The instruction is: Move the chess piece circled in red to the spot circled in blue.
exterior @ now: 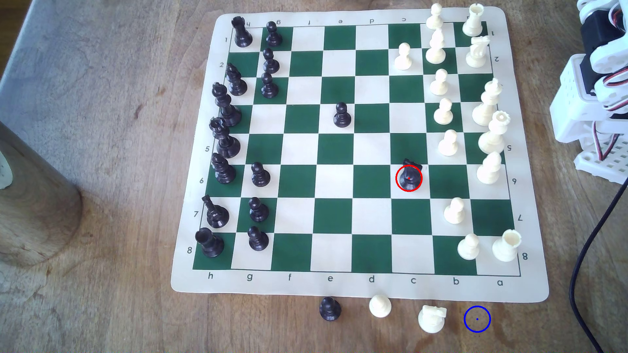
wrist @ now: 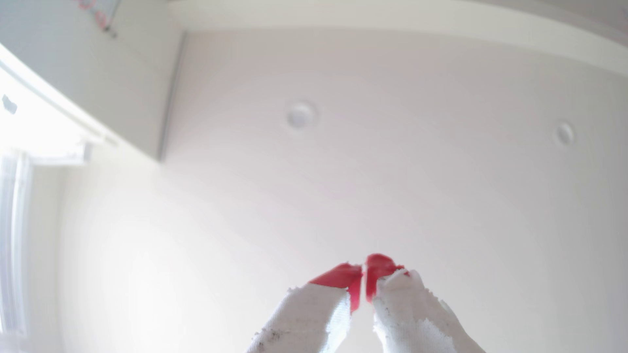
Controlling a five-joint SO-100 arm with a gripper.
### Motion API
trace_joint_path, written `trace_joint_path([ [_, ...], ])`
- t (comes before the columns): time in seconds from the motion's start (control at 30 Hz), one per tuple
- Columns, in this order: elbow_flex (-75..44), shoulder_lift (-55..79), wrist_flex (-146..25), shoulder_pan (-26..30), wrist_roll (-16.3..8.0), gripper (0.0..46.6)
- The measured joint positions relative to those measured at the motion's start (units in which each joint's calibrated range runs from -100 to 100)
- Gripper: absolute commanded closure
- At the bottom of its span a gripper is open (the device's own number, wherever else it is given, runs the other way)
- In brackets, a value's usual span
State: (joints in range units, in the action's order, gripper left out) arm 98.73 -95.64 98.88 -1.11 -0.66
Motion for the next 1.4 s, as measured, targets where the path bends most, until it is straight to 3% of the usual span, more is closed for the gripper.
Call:
trace_joint_path([
  [0.17, 0.0, 0.0, -4.8, 1.3, 0.3, 46.4],
  [0.5, -5.7, 0.0, -40.6, 5.0, 0.3, 46.4],
  [0.8, -22.9, 0.0, -80.7, 5.2, 0.0, 46.4],
  [1.07, -42.3, 0.3, -133.7, 2.5, -0.6, 46.4],
  [1.13, -44.6, 0.2, -149.6, 1.4, -1.0, 46.4],
  [1.27, -44.8, 0.2, -165.8, 1.3, -1.6, 46.4],
  [1.4, -44.8, 2.3, -172.8, 1.3, -3.8, 46.4],
])
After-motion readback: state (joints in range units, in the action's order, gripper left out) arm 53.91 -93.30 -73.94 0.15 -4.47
